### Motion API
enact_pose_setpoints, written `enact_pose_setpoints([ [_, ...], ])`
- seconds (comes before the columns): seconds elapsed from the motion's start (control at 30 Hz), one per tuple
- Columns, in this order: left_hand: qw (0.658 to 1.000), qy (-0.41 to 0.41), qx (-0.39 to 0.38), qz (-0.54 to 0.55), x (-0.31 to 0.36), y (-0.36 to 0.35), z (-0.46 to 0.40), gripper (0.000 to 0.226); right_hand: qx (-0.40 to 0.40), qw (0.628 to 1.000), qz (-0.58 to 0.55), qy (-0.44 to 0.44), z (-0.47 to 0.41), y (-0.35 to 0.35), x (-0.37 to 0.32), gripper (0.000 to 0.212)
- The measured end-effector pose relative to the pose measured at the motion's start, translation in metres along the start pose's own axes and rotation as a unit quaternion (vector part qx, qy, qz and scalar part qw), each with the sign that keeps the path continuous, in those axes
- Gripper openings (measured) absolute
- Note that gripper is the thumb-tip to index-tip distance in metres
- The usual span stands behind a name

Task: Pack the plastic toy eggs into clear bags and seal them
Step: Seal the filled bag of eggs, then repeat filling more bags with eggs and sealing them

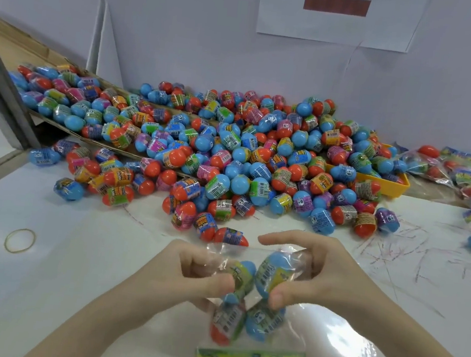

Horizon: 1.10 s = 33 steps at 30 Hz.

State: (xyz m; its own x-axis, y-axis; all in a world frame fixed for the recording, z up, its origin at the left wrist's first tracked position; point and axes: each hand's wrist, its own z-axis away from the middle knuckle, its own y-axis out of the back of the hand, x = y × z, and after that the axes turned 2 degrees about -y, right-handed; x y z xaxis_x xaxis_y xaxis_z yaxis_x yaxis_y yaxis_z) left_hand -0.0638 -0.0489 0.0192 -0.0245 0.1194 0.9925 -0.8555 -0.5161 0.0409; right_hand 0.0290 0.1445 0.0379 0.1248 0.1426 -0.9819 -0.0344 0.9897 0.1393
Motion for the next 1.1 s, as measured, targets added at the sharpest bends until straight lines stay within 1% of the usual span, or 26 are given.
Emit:
enact_pose_setpoints([
  [0.07,0.999,-0.025,-0.014,0.025,0.002,0.002,0.001,0.035,-0.029,0.996,-0.082,-0.002,0.004,0.005,0.000,0.048],
  [0.13,0.998,-0.029,-0.014,0.045,0.003,0.001,0.002,0.040,-0.055,0.992,-0.111,-0.002,0.008,0.006,0.003,0.045],
  [0.23,0.998,-0.010,0.029,0.047,0.000,-0.004,-0.002,0.036,-0.045,0.996,-0.070,-0.033,0.016,0.007,0.008,0.042],
  [0.3,0.997,0.014,0.055,0.050,0.002,-0.009,-0.005,0.041,-0.064,0.994,-0.079,-0.045,0.021,0.010,0.010,0.047],
  [0.33,0.997,0.022,0.059,0.045,0.004,-0.013,-0.007,0.038,-0.070,0.993,-0.083,-0.051,0.023,0.011,0.011,0.048],
  [0.4,0.998,0.034,0.049,0.024,0.011,-0.023,-0.008,0.025,-0.070,0.993,-0.064,-0.071,0.030,0.013,0.008,0.038],
  [0.43,0.998,0.037,0.048,0.014,0.014,-0.029,-0.008,0.025,-0.075,0.992,-0.049,-0.085,0.033,0.016,0.004,0.031],
  [0.47,0.998,0.032,0.050,0.005,0.015,-0.032,-0.009,0.033,-0.085,0.991,-0.044,-0.090,0.039,0.021,-0.001,0.026],
  [0.5,0.998,0.031,0.061,-0.001,0.015,-0.035,-0.010,0.044,-0.080,0.992,-0.034,-0.088,0.041,0.030,-0.007,0.022],
  [0.53,0.997,0.029,0.075,0.000,0.013,-0.035,-0.011,0.053,-0.044,0.995,-0.022,-0.082,0.041,0.044,-0.007,0.018],
  [0.57,0.995,0.033,0.092,0.007,0.012,-0.035,-0.011,0.059,0.033,0.996,-0.023,-0.084,0.042,0.059,-0.007,0.015],
  [0.6,0.994,0.036,0.106,0.013,0.009,-0.033,-0.011,0.063,0.104,0.991,-0.042,-0.070,0.044,0.076,-0.004,0.010],
  [0.63,0.992,0.044,0.121,0.015,0.008,-0.031,-0.011,0.065,0.111,0.990,-0.063,-0.060,0.046,0.086,-0.012,0.006],
  [0.67,0.990,0.052,0.134,0.012,0.005,-0.030,-0.012,0.065,0.040,0.996,-0.078,-0.022,0.044,0.086,-0.022,0.015],
  [0.7,0.988,0.062,0.143,0.004,0.002,-0.030,-0.011,0.064,0.031,0.993,-0.100,0.059,0.043,0.087,-0.030,0.026],
  [0.73,0.986,0.066,0.150,-0.012,0.000,-0.032,-0.011,0.061,0.030,0.975,-0.182,0.121,0.041,0.092,-0.036,0.032],
  [0.77,0.985,0.060,0.157,-0.042,-0.003,-0.034,-0.010,0.058,0.049,0.967,-0.178,0.174,0.038,0.099,-0.037,0.030],
  [0.8,0.981,0.048,0.164,-0.087,-0.007,-0.037,-0.010,0.055,0.127,0.961,-0.196,0.147,0.043,0.105,-0.034,0.021],
  [0.83,0.974,0.041,0.167,-0.148,-0.010,-0.041,-0.011,0.052,0.285,0.946,-0.130,0.086,0.049,0.112,-0.027,0.018],
  [0.87,0.960,0.037,0.166,-0.222,-0.012,-0.045,-0.012,0.052,0.351,0.935,-0.047,0.016,0.052,0.112,-0.017,0.025],
  [0.9,0.936,0.036,0.158,-0.312,-0.015,-0.051,-0.013,0.053,0.335,0.940,0.046,-0.035,0.055,0.107,-0.008,0.030],
  [0.93,0.905,0.034,0.150,-0.398,-0.017,-0.056,-0.015,0.056,0.292,0.945,0.131,-0.068,0.055,0.099,0.001,0.034],
  [0.97,0.872,0.027,0.147,-0.466,-0.019,-0.060,-0.016,0.060,0.264,0.939,0.201,-0.089,0.051,0.090,0.008,0.041],
  [1.0,0.846,0.020,0.146,-0.513,-0.022,-0.064,-0.019,0.065,0.244,0.932,0.252,-0.086,0.050,0.083,0.011,0.050],
  [1.03,0.830,0.012,0.146,-0.538,-0.023,-0.069,-0.021,0.068,0.224,0.924,0.300,-0.078,0.049,0.078,0.013,0.059],
  [1.1,0.820,0.002,0.146,-0.553,-0.026,-0.074,-0.024,0.064,0.174,0.903,0.384,-0.083,0.048,0.072,0.020,0.072],
])
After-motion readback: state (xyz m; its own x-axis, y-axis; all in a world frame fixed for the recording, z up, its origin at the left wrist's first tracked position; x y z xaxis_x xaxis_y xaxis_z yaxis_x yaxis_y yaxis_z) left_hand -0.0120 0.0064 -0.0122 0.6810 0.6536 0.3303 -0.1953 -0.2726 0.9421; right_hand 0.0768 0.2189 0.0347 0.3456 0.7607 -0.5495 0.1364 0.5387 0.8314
